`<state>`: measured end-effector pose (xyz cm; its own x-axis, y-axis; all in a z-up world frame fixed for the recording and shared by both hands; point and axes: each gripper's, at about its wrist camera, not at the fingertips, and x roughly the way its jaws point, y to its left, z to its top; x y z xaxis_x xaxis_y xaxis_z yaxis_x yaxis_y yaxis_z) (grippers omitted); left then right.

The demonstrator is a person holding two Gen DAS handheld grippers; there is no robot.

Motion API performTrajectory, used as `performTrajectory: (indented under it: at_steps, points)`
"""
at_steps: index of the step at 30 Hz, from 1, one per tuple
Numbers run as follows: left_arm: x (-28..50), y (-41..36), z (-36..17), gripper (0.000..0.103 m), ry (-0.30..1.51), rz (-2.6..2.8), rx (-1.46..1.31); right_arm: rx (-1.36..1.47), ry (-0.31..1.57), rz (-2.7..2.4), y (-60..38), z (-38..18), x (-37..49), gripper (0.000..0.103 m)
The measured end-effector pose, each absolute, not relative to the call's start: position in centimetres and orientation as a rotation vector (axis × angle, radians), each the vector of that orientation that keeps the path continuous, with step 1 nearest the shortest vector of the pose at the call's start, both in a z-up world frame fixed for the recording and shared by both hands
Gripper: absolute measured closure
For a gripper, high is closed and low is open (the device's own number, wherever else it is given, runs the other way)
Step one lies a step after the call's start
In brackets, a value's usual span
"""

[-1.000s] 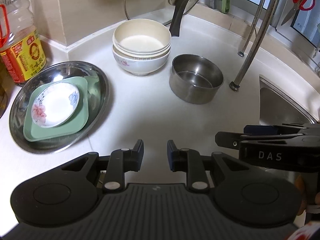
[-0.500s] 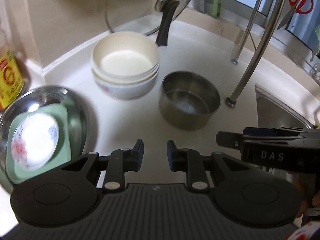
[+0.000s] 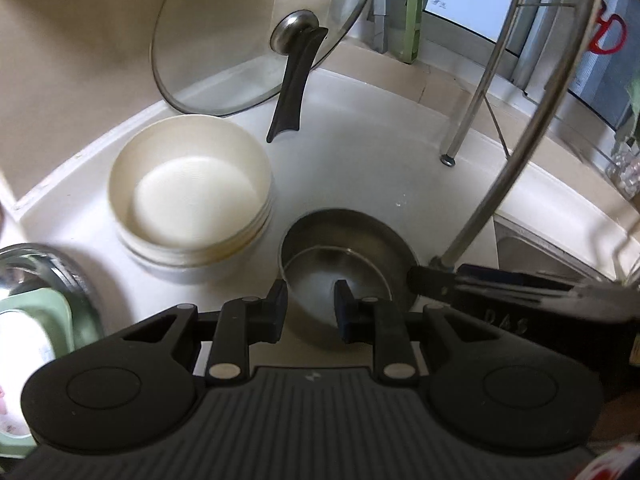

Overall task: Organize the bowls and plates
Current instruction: 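Move both grippers to the rim of the small steel pot, then close both grippers on the rim of the steel pot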

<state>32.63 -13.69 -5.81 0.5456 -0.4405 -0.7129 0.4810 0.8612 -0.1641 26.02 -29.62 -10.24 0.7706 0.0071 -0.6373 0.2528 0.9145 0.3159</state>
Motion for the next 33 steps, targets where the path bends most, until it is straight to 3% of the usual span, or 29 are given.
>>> performTrajectory:
  at_steps: [7, 14, 24, 33]
  points:
    - [34.5, -14.4, -6.8, 0.082, 0.867, -0.505, 0.032, 0.400, 0.701, -0.136, -29.5, -11.4, 27.7, 0.058]
    - [35.7, -14.8, -7.6, 0.083, 0.884, -0.497, 0.036, 0.381, 0.715, -0.137, -29.5, -12.0, 28.8, 0.072]
    - [36.3, -15.2, -8.4, 0.093, 0.893, -0.484, 0.054, 0.376, 0.716, -0.154, -29.4, -12.4, 29.0, 0.093]
    - [35.8, -15.0, -8.2, 0.096, 0.890, -0.498, 0.060, 0.346, 0.691, -0.176, -29.0, -12.1, 28.7, 0.097]
